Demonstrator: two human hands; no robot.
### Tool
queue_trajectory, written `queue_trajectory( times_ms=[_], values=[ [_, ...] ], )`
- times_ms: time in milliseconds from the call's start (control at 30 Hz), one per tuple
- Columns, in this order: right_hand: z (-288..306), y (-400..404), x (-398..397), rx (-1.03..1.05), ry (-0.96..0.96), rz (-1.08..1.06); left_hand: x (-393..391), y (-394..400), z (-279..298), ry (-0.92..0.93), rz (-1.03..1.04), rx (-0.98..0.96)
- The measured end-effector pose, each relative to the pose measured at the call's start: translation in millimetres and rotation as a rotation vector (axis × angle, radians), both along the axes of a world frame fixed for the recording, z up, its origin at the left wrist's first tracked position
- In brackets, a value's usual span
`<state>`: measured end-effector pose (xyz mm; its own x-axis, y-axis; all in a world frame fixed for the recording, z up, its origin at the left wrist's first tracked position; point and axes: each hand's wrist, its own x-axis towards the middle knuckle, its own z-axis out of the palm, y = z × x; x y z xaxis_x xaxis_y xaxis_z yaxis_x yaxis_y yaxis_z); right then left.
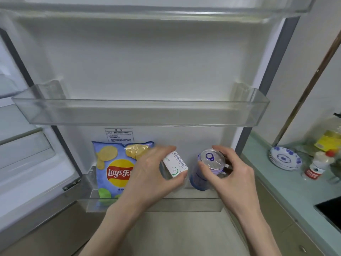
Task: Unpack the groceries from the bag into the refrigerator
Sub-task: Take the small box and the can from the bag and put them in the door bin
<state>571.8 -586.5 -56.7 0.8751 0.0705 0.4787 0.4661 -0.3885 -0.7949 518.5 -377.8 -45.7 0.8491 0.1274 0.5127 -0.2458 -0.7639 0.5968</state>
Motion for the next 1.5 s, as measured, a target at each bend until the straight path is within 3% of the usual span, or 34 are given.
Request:
queue_trajectory(
  times_ms=[467, 933, 1200, 1500],
  values=[
    [-42.2, -3.0, 23.1, -0.119, 0.053, 0.021, 33.6, -4.1, -27.5, 0.227, -0.139, 0.171],
    [-51.4, 6.1, 27.9, -0.2, 0.108, 0.077, 47.4, -7.9, -38.7, 0.266, -0.176, 0.099],
    [-35.5, 4.7, 10.9, -0.249, 0.067, 0.02, 38.3, -0.6, -35.8, 0.168, -0.203, 0.126],
    [-17.0, -1.3, -48.0, -0.568, -0.201, -0.295, 12.3, 11.1, -21.3, -0.045, -0.243, 0.244]
  ],
)
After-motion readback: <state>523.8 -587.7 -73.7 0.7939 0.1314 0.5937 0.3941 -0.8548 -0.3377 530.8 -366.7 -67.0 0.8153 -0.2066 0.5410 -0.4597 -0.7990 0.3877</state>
